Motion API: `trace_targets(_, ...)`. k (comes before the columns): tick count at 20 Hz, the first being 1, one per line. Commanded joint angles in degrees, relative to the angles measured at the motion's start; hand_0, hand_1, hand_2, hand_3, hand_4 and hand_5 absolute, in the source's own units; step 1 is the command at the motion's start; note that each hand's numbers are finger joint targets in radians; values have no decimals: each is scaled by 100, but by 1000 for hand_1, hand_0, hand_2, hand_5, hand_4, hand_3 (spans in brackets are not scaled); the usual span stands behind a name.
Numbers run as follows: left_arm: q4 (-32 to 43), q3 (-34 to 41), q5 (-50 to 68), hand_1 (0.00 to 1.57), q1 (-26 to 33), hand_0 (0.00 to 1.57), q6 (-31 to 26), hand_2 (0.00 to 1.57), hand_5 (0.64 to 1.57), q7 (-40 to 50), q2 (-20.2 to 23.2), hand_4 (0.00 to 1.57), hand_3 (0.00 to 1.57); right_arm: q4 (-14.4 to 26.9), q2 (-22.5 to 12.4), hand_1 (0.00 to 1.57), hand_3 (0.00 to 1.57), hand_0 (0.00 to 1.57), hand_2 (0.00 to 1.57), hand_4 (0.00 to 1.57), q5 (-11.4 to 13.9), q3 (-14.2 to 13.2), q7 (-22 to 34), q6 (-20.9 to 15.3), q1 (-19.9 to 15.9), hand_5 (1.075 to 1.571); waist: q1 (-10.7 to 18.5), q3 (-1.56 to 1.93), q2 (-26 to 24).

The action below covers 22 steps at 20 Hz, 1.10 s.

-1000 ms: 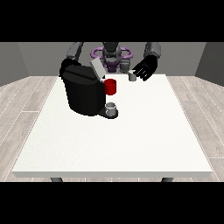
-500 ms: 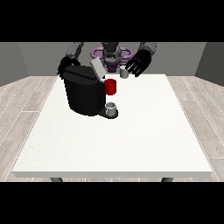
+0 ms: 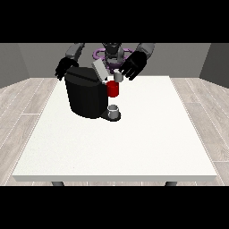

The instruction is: Insert the coffee pod into the coffee machine and close the lid

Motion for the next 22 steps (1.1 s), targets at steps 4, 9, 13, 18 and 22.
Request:
trace_targets(4, 96, 10, -60, 1307, -113, 1307, -40, 1328, 1571, -140, 43, 487, 1239, -128, -62, 0, 0, 0, 0, 459, 15, -97, -55, -70, -92, 1571, -29, 1, 227)
trace_targets(9, 171, 12, -85, 1326, -158, 1326, 17, 1335, 1571, -7, -131, 503, 1233, -141, -148, 0, 0, 0, 0, 481, 2, -117, 88, -78, -100, 1571, -77, 0, 253)
trace_targets(13, 87, -45, -117, 1260, -161, 1260, 78, 1298, 1571, -20, -307, 511, 1208, -45, -41, 0, 0, 0, 0, 537, -124, -141, -265, 17, 145, 1571, -94, 2, 206)
trace_targets(18, 179, -37, -163, 1185, -156, 1185, -22, 1264, 1571, -63, -220, 497, 1195, -167, -43, 0, 0, 0, 0, 512, -129, -149, 55, -65, 46, 1571, 16, 1, 158)
trace_targets(22, 192, -6, -100, 1190, -230, 1190, -113, 1269, 1571, -27, -357, 515, 1201, -79, 19, 0, 0, 0, 0, 513, -103, -201, -42, -196, 13, 1571, 40, 1, 192)
